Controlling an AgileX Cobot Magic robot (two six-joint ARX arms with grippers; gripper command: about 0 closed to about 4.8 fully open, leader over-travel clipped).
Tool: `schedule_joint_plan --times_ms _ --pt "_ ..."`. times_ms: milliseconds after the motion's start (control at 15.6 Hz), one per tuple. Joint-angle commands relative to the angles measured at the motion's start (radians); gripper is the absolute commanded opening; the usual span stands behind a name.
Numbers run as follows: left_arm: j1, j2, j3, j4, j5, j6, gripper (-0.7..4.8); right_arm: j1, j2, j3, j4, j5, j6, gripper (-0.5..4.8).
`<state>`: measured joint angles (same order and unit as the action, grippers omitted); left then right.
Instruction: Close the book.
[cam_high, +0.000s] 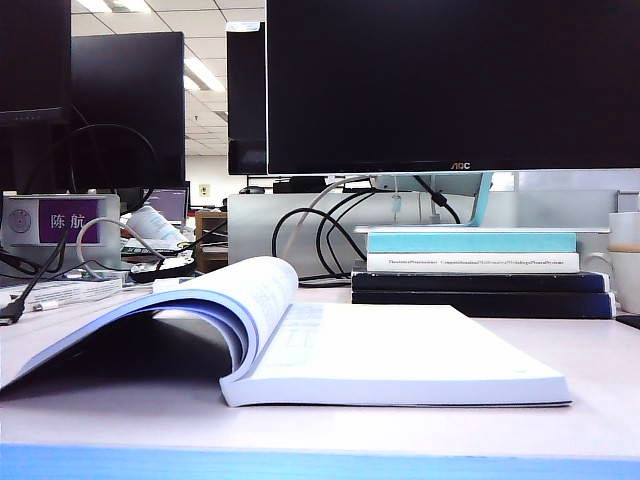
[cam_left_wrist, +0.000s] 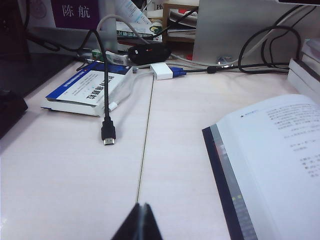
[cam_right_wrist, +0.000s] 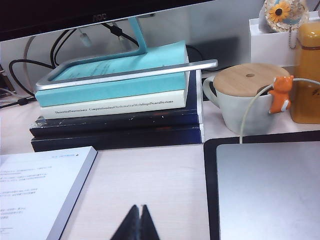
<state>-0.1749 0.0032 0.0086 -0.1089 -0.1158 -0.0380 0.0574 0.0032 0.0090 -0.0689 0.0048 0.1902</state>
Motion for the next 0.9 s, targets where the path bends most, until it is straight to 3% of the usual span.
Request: schedule_joint_plan --times_ms 64,257,321,449,770,898 --pt "0.001 -0.003 0.002 0.013 0.003 0.004 -0.04 0.000 -0.002 -0.001 0.013 0.003 0.010 -0.01" --pt "0.001 -0.003 0.004 0.016 0.024 -0.011 -0.04 0.000 -0.002 -0.001 0.013 0.003 0.045 -0.01" --pt "0.000 -0.003 0.005 0.058 0.079 -0.061 -0.05 0.000 -0.002 0.008 0.013 0.003 0.109 -0.01" --pt "0.001 -0.003 0.032 0.067 0.072 -0.098 -0.05 0.002 -0.002 0.050 -0.002 0.003 0.179 -0.02" --pt "0.001 0.106 0.189 0.025 0.032 -0.083 -0.05 0.001 0.016 0.241 -0.032 0.068 0.180 -0.03" --pt "0.000 0.257 0.347 0.002 0.053 -0.025 -0.05 0.001 0.106 0.323 -0.037 0.040 0.169 -0.03"
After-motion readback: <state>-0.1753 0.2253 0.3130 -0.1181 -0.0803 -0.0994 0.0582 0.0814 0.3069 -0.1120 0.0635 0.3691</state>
